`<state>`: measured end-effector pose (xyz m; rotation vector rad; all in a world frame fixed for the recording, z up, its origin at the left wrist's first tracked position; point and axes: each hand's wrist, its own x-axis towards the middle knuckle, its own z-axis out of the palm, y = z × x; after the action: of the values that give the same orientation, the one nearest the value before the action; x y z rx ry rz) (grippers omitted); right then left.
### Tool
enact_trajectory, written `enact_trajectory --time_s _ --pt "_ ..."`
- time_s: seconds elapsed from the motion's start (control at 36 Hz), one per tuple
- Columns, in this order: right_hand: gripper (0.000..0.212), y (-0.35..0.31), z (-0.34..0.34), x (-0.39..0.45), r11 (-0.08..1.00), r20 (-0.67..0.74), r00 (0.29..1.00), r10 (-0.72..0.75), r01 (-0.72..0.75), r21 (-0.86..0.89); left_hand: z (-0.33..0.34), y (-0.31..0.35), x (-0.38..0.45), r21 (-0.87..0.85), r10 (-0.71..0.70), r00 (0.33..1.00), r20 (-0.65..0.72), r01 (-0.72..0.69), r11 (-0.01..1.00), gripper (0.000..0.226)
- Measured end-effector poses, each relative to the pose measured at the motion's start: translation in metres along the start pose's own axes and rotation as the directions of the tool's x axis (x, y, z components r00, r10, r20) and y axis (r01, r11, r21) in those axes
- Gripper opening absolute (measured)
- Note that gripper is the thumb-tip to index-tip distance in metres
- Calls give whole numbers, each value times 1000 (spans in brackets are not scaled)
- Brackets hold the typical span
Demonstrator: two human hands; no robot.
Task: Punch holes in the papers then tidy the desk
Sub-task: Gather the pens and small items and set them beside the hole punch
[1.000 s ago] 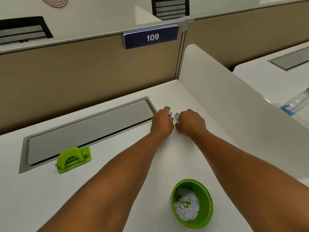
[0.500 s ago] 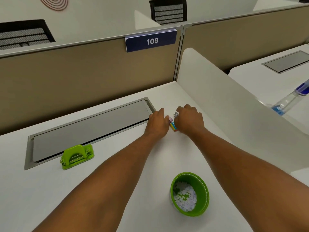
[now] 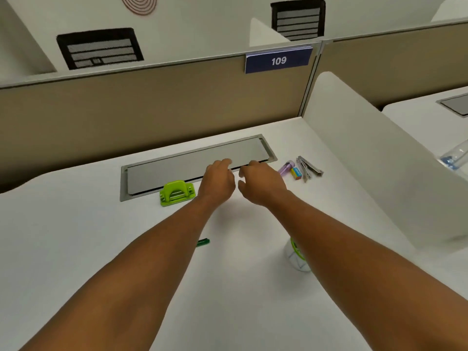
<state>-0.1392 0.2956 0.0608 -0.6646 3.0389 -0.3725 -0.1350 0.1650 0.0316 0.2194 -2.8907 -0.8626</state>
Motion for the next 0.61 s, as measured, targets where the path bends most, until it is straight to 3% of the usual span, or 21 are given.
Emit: enact_trajectory --time_s 0.33,0.5,0.61 --pt "37 -92 46 -51 968 278 929 -243 253 -1 -64 -104 -100 -6 -149 988 -34 149 989 31" --pt "37 -116 64 -64 948 322 900 -294 318 -23 -69 -137 -129 171 -205 974 95 187 967 36" --pt "34 -125 77 -70 939 321 894 -314 341 -33 -67 -150 -137 221 -214 964 158 176 959 28"
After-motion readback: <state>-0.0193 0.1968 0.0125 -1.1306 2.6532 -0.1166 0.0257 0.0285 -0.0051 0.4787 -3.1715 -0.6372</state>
